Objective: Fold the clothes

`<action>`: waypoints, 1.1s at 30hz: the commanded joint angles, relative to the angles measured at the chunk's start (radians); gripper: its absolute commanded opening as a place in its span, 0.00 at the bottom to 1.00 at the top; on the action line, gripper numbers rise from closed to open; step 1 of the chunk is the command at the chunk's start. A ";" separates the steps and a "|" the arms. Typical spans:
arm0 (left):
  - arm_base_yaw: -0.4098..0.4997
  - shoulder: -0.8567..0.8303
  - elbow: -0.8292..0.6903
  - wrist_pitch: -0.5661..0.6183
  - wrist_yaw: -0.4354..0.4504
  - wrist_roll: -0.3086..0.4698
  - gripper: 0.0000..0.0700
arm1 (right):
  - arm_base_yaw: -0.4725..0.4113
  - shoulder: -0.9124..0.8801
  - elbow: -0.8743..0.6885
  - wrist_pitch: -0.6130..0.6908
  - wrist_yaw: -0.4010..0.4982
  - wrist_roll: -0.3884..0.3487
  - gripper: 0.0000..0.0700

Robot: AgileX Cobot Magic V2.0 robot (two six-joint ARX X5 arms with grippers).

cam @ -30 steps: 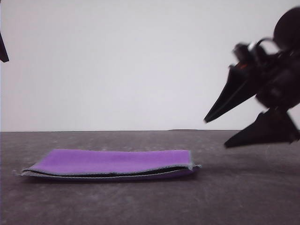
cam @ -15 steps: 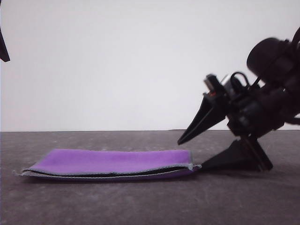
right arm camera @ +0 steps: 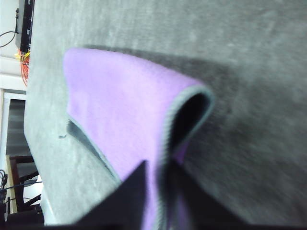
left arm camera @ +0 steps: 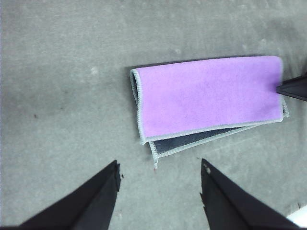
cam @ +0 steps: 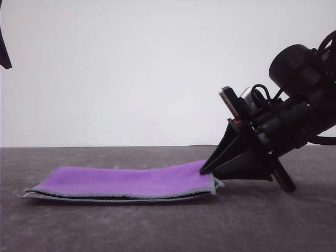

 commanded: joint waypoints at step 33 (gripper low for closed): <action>-0.001 0.005 0.012 0.027 0.005 -0.029 0.46 | 0.354 0.274 0.460 0.073 0.032 0.117 0.00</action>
